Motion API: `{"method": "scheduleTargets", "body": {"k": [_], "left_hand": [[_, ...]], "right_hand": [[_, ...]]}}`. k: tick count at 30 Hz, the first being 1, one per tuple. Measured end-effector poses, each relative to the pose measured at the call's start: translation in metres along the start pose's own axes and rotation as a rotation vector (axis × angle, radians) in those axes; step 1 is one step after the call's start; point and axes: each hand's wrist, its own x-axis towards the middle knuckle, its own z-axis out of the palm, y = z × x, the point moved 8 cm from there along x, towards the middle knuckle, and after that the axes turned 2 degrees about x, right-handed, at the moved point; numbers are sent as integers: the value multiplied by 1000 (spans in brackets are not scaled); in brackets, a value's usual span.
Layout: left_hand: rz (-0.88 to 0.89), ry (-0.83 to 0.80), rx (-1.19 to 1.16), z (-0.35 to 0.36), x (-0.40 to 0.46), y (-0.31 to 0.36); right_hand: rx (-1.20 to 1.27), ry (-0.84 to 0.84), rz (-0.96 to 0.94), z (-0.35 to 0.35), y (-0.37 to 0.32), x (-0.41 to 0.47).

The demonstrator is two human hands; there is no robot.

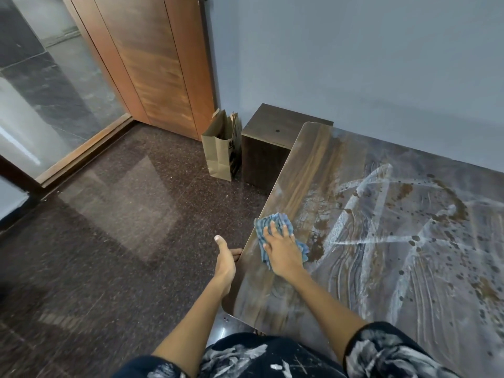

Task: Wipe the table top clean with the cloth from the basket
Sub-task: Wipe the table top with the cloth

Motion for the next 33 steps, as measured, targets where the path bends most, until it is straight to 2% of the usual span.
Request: {"method": "scheduleTargets", "body": {"k": [3,5,6,8,11,14,15,17,19,21,23,26,29,31,33], "left_hand": [[-18,-6,-25,-2,2,-2],[-23,-3,-24,-4,3,-2],[-24,-4,-24,-5,3,-2],[-21,-11,-32,-5,3,-2],[-13,-18,-31,-4,1,-3],[-1,7,-42,-7,0,-7],[-3,12,-51,-8,0,-8],[-11,24,-56,-9,0,-9],[-14,41,-36,-10,0,-10],[-18,37,-55,-11,0,-10],[-3,36,-51,-11,-1,-10],[9,40,-35,-13,-8,-10],[12,59,-38,-16,-16,-13],[3,91,-54,-19,-21,-18],[-8,188,-49,-28,-26,-25]], "right_hand": [[51,-20,-263,25,-29,-36],[98,-112,-445,43,-34,-69],[117,-151,-470,47,-27,-79],[149,-162,-412,42,-4,-77],[168,-82,-201,17,19,-43],[175,2,-56,7,11,-24],[160,8,-67,10,2,-28],[141,-27,-219,26,-22,-50],[145,-130,-444,43,-39,-82],[125,-228,-548,51,-33,-101],[117,-210,-511,40,-12,-96],[85,-98,-283,16,18,-57],[42,23,-107,6,10,-34],[10,60,-140,17,-13,-41],[14,25,-306,37,-42,-63]]}}
